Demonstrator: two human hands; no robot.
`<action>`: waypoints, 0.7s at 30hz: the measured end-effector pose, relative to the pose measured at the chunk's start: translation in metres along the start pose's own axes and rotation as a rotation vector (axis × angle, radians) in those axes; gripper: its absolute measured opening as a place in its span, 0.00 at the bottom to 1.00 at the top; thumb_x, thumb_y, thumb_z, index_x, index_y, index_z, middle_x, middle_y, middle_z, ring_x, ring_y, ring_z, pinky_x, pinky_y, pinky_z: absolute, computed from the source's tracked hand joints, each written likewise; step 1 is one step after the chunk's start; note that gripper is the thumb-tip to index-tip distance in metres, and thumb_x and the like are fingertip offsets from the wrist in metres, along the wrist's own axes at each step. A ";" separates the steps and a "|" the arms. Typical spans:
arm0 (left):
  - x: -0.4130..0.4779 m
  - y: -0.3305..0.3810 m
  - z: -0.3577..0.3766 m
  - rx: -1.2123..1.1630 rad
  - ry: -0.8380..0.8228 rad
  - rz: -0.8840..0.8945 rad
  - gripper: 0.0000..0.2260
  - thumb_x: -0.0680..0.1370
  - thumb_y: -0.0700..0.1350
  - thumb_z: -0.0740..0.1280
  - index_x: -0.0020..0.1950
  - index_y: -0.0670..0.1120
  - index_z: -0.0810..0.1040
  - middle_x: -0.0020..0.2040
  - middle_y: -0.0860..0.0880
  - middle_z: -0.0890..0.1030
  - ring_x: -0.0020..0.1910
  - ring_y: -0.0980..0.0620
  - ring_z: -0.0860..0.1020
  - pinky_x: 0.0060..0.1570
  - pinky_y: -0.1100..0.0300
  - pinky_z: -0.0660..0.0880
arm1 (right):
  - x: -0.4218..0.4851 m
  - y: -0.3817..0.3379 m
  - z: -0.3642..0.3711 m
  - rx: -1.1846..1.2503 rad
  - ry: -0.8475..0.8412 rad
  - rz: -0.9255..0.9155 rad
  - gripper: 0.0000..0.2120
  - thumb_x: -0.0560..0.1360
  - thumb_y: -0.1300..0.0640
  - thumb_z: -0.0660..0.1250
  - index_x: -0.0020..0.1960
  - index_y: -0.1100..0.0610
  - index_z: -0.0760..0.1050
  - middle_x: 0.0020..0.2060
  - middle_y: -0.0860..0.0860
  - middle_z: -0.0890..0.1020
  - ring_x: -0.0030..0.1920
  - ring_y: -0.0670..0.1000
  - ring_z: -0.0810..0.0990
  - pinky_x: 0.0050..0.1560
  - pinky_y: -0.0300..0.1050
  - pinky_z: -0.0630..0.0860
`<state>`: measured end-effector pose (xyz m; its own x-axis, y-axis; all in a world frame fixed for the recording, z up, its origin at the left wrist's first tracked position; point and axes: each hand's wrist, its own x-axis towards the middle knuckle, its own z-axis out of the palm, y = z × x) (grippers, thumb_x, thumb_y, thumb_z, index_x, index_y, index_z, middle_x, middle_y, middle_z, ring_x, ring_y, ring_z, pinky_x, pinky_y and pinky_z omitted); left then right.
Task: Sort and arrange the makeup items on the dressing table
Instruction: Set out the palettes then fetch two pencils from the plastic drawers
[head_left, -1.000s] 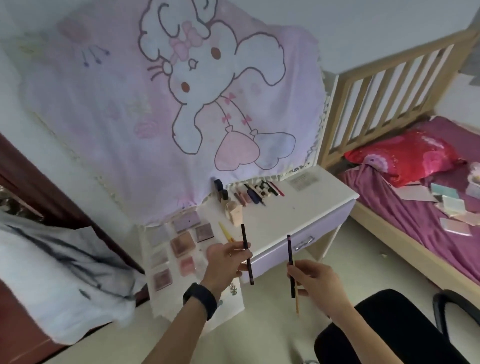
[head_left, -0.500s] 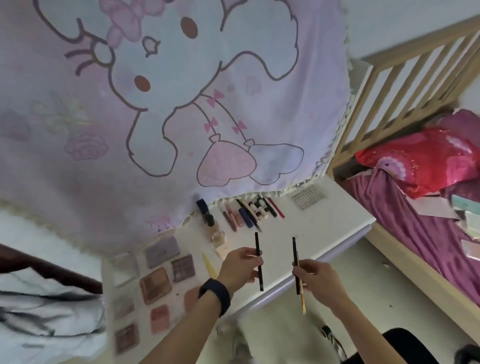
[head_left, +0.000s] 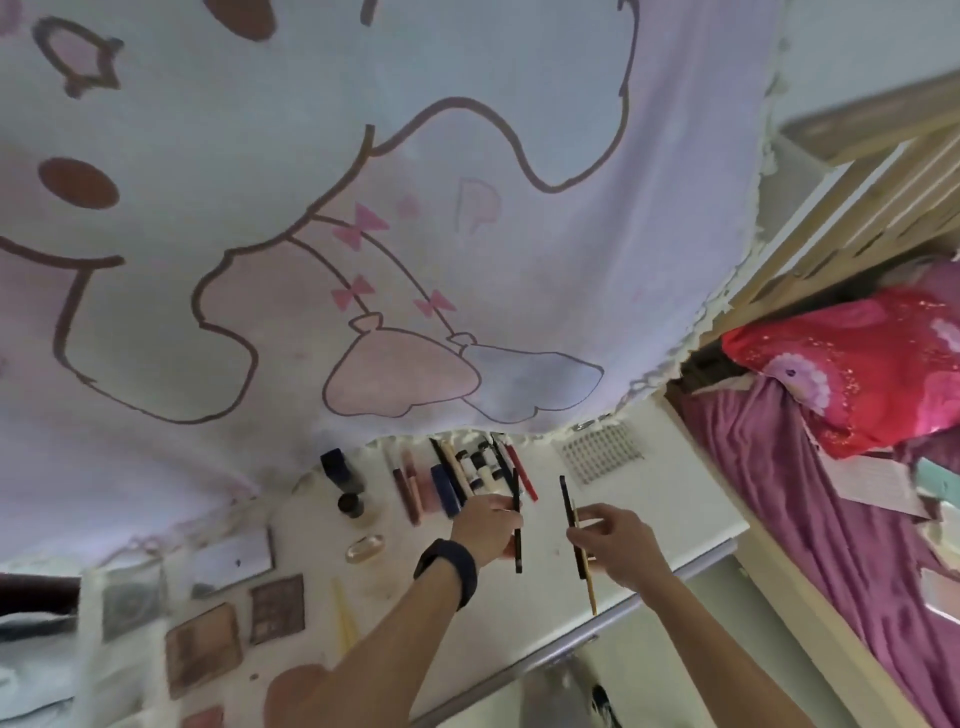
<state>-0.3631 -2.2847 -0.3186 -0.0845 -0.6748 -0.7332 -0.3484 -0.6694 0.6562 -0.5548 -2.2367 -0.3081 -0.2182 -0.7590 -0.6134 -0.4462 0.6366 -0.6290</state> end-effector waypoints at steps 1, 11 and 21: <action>0.011 0.004 0.007 0.003 0.015 -0.026 0.14 0.76 0.39 0.68 0.63 0.42 0.80 0.56 0.47 0.82 0.50 0.51 0.80 0.45 0.64 0.77 | 0.016 -0.003 -0.006 -0.028 -0.027 -0.003 0.14 0.73 0.54 0.74 0.59 0.51 0.81 0.39 0.45 0.86 0.37 0.45 0.85 0.36 0.38 0.81; 0.074 0.038 0.066 0.007 0.207 -0.194 0.20 0.76 0.42 0.70 0.68 0.46 0.76 0.60 0.45 0.81 0.52 0.47 0.81 0.46 0.59 0.82 | 0.130 -0.010 -0.029 -0.259 -0.259 -0.011 0.17 0.75 0.53 0.72 0.63 0.52 0.82 0.60 0.50 0.84 0.58 0.51 0.82 0.60 0.50 0.80; 0.087 0.037 0.072 0.134 0.454 -0.147 0.12 0.79 0.44 0.63 0.62 0.51 0.77 0.52 0.48 0.83 0.49 0.47 0.81 0.48 0.53 0.80 | 0.158 -0.025 -0.007 -0.441 -0.236 -0.186 0.10 0.77 0.55 0.66 0.56 0.50 0.84 0.44 0.49 0.87 0.41 0.48 0.82 0.36 0.34 0.71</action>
<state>-0.4506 -2.3461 -0.3712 0.3795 -0.6636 -0.6447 -0.4454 -0.7418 0.5014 -0.5839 -2.3738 -0.3858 0.0776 -0.7699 -0.6335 -0.7921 0.3382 -0.5081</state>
